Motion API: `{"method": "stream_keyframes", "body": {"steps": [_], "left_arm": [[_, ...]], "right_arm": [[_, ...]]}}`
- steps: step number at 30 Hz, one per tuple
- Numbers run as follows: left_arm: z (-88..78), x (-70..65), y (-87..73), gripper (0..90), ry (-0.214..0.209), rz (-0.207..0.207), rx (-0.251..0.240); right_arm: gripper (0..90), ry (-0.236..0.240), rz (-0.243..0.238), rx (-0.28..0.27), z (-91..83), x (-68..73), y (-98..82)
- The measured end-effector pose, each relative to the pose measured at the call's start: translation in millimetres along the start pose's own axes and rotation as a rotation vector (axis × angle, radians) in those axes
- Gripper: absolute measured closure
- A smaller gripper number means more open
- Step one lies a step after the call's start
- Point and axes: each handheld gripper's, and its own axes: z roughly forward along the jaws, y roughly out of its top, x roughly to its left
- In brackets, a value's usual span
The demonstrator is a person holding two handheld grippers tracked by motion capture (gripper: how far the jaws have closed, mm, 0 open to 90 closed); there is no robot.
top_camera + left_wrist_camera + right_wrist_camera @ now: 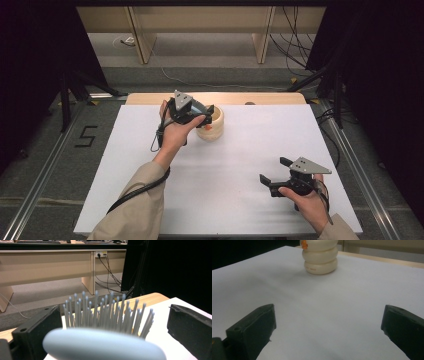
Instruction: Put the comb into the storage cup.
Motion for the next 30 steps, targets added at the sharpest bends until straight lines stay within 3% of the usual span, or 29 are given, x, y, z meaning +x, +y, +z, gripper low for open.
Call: {"method": "stream_keyframes", "body": {"steps": [10, 21, 30], "left_arm": [[-9.8, 1.5, 2.4, 0.0, -0.008, 0.017, -0.001], [-28.4, 0.1, -0.5, 0.0, -0.052, 0.020, 0.015], [-46.2, 2.7, -4.6, 0.0, -0.062, 0.054, 0.025]], "right_arm": [[0.6, -0.001, 0.001, 0.000, 0.1, 0.0, -0.1], [0.6, -0.004, 0.002, -0.002, -0.3, -0.2, 0.2], [0.6, -0.006, 0.000, -0.002, -0.2, -0.4, 0.5]]}}
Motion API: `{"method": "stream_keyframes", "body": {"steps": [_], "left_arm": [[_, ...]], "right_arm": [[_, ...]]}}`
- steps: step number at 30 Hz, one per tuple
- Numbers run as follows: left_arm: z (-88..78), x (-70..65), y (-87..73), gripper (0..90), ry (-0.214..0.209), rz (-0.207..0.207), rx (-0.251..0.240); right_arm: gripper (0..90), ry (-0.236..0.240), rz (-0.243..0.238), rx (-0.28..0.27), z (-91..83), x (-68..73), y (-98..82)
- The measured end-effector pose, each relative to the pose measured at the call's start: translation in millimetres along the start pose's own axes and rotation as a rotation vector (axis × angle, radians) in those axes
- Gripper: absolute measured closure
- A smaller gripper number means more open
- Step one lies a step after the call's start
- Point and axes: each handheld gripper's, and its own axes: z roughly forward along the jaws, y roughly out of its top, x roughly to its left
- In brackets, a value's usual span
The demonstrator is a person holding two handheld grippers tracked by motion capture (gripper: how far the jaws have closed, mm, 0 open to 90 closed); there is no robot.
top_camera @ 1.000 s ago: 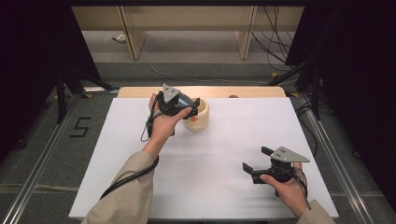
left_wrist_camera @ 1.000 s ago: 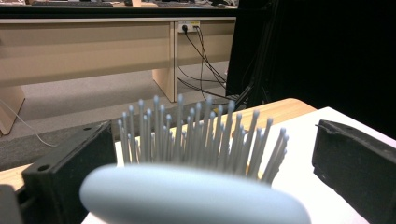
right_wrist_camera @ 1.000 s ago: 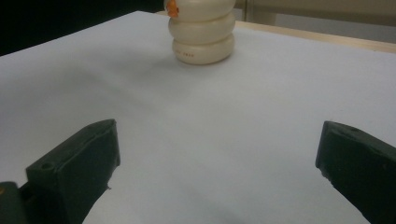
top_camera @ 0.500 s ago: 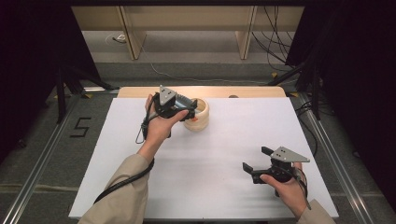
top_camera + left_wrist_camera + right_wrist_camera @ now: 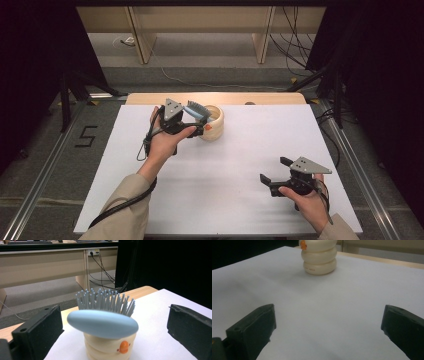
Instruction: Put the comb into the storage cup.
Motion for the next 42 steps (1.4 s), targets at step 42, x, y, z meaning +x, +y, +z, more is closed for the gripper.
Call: {"method": "stream_keyframes", "body": {"steps": [42], "left_arm": [[-68.8, 9.0, -44.2, 0.0, -0.051, 0.052, 0.012]], "right_arm": [[0.6, -0.015, -0.001, -0.003, -1.0, -2.3, 1.5]]}}
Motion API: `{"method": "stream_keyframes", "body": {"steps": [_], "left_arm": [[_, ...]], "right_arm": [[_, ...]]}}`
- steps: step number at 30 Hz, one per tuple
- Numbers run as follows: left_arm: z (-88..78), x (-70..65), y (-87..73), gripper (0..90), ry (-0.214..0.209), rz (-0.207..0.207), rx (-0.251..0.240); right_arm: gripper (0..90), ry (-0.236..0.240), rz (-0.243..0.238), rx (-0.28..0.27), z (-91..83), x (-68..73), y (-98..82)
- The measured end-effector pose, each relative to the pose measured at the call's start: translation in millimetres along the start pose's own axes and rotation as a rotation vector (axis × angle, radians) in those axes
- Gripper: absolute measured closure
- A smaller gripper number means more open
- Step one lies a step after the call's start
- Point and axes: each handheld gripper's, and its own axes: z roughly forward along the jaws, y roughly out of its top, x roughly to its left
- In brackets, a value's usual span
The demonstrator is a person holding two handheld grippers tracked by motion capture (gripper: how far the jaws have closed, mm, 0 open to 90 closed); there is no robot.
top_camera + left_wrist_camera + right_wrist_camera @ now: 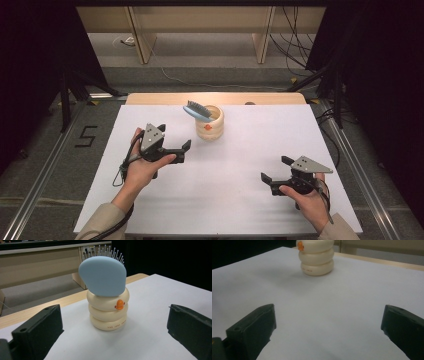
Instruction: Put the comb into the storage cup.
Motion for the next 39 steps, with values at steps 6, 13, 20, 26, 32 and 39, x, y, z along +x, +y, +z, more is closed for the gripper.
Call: {"method": "stream_keyframes", "body": {"steps": [6, 13, 20, 26, 32, 39], "left_arm": [[-9.2, 0.9, -8.7, 0.0, 0.004, 0.001, -0.005], [-16.4, 1.8, -19.2, 0.0, -0.003, 0.009, 0.016], [-25.8, 3.5, -29.1, 0.0, -0.007, 0.020, 0.021], [-33.7, 7.4, -36.5, 0.1, -0.006, 0.012, 0.012], [-38.0, 9.6, -43.3, 0.4, 0.001, 0.014, 0.022], [-44.2, 15.7, -49.2, 0.9, 0.023, 0.005, 0.030]], "right_arm": [[0.6, 0.000, -0.004, -0.001, -0.9, -0.9, 0.6], [0.9, 0.002, -0.007, -0.001, -1.3, -1.3, 1.0], [1.2, 0.009, -0.013, -0.002, -1.4, -1.3, 1.1], [1.5, 0.021, -0.021, 0.005, -1.4, -0.8, 0.8], [1.6, 0.021, -0.023, 0.006, -2.5, -2.3, 0.3], [1.6, 0.020, -0.022, 0.011, -4.2, -2.8, -0.3]]}}
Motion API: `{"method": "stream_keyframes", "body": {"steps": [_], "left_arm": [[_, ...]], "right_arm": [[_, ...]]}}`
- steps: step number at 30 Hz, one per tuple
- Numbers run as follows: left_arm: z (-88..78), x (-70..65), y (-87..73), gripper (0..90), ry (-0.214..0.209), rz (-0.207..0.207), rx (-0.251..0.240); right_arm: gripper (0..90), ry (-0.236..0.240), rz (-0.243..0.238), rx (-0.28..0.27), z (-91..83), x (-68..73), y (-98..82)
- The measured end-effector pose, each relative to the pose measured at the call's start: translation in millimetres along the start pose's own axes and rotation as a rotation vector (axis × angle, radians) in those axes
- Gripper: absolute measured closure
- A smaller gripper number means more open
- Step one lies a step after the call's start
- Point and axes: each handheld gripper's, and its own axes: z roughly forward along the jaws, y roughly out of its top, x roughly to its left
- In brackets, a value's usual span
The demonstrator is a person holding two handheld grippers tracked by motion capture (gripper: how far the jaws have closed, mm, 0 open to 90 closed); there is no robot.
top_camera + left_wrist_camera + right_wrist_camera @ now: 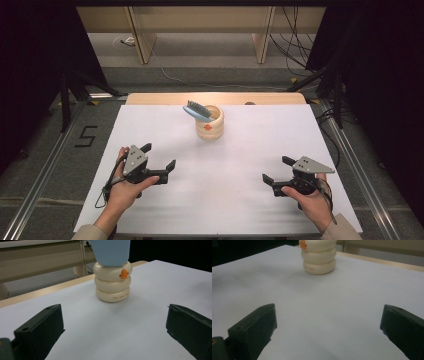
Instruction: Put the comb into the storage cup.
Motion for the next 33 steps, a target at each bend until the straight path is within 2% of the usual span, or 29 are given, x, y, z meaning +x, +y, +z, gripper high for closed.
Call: {"method": "stream_keyframes", "body": {"steps": [3, 8, 14, 23, 30, 33], "left_arm": [[-2.9, 6.0, -3.8, 1.0, 0.019, 0.009, 0.006], [-7.3, 20.9, -12.8, 1.4, 0.065, -0.009, 0.024], [-13.0, 30.3, -19.5, 1.4, 0.091, -0.032, 0.030], [-11.7, 30.3, -25.0, 1.9, 0.101, -0.038, 0.041], [-9.0, 22.4, -22.9, 2.0, 0.080, -0.031, 0.037], [-6.3, 19.5, -22.5, 2.8, 0.064, -0.055, 0.037]], "right_arm": [[1.6, 0.001, -0.003, 0.001, -0.2, 0.1, -0.2], [1.6, 0.001, -0.005, 0.002, -0.5, -0.1, -0.5], [1.5, 0.002, -0.004, 0.003, -0.7, -0.8, -1.0], [1.5, 0.006, -0.009, 0.004, 0.1, -0.4, -1.2], [1.6, 0.006, -0.008, 0.005, 0.6, -0.8, -1.7], [1.6, 0.006, -0.009, 0.008, 1.1, -0.7, -2.1]]}}
